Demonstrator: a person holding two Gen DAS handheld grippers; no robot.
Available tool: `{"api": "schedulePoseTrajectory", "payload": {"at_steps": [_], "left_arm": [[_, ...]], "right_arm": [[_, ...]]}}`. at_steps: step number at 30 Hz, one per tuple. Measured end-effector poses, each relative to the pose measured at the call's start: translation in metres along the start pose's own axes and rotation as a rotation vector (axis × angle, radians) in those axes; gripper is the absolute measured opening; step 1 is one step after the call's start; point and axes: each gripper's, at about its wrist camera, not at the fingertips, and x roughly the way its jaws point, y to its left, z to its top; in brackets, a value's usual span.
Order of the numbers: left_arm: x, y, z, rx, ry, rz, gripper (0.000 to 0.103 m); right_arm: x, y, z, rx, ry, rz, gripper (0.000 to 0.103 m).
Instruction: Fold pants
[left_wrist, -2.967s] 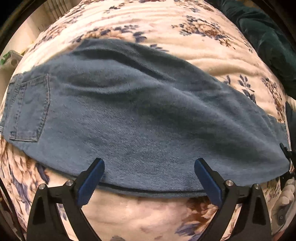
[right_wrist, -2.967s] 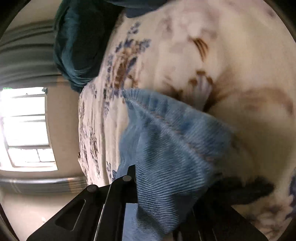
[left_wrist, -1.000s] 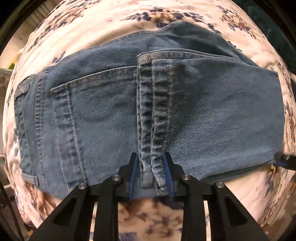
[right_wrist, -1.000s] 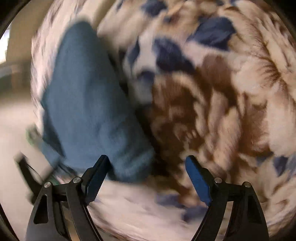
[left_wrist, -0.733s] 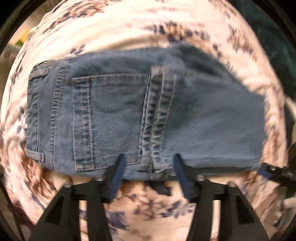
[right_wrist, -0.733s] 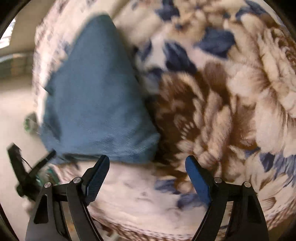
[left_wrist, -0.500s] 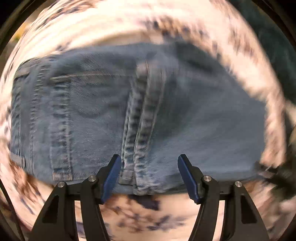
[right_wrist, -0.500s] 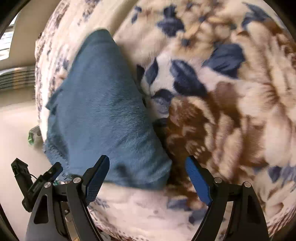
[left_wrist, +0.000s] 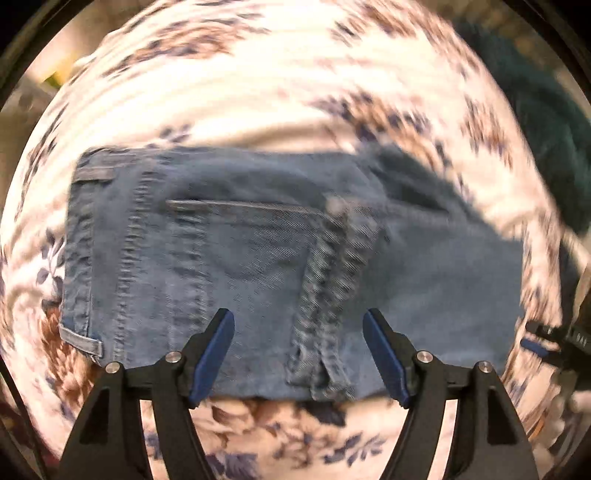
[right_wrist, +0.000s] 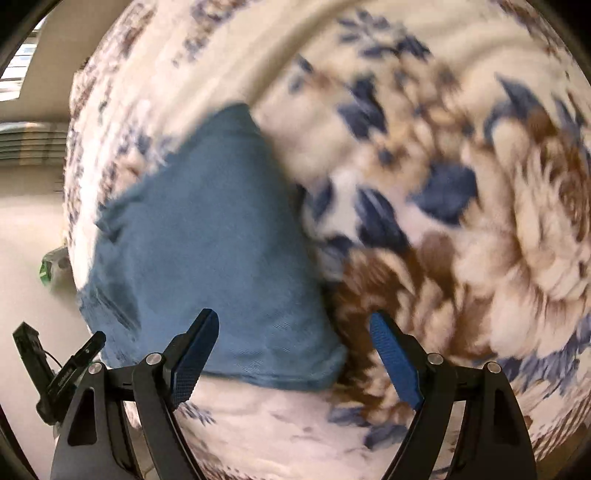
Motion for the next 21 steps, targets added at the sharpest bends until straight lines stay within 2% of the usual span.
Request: {"api": "schedulePoseTrajectory", "payload": {"at_steps": [1,2,5,7,8,11,13,14,17,19,21], "left_arm": [[-0.002,0.014,-0.005,-0.057,-0.015,-0.034,0.073],[-0.002,0.03,-0.011,-0.124,-0.039,-0.052,0.083],[-0.018,0.084,-0.044,-0.306,-0.144,-0.06,0.1],[-0.029,0.122,-0.065,-0.447,-0.221,-0.062,0.102],[-0.033,0.146,-0.081,-0.553,-0.256,-0.084,0.102],[-0.021,0.196,-0.114,-0.841,-0.297,-0.209,0.102],[-0.008,0.23,-0.133,-1.038,-0.338,-0.347,0.102],[0.001,0.239,-0.135,-1.1,-0.363,-0.398,0.102],[0.014,0.249,-0.121,-1.119,-0.398,-0.438,0.102],[0.018,0.251,-0.101,-1.058,-0.414,-0.439,0.102],[0.02,0.251,-0.078,-0.97,-0.422,-0.41,0.102]], "right_arm": [[-0.003,0.011,0.0,-0.01,-0.018,-0.003,0.086],[-0.005,0.023,0.002,-0.02,-0.029,-0.003,0.086],[-0.007,0.062,-0.002,-0.079,-0.056,-0.015,0.086],[0.001,0.088,-0.006,-0.128,-0.06,-0.057,0.086],[0.005,0.098,-0.009,-0.15,-0.06,-0.066,0.086],[0.026,0.126,-0.015,-0.2,-0.05,-0.084,0.086],[0.038,0.136,-0.02,-0.226,-0.043,-0.104,0.086],[0.046,0.142,-0.023,-0.237,-0.039,-0.11,0.086],[0.062,0.152,-0.033,-0.254,-0.024,-0.131,0.086],[0.074,0.159,-0.036,-0.255,-0.017,-0.136,0.086],[0.082,0.164,-0.04,-0.254,-0.008,-0.149,0.086]]}}
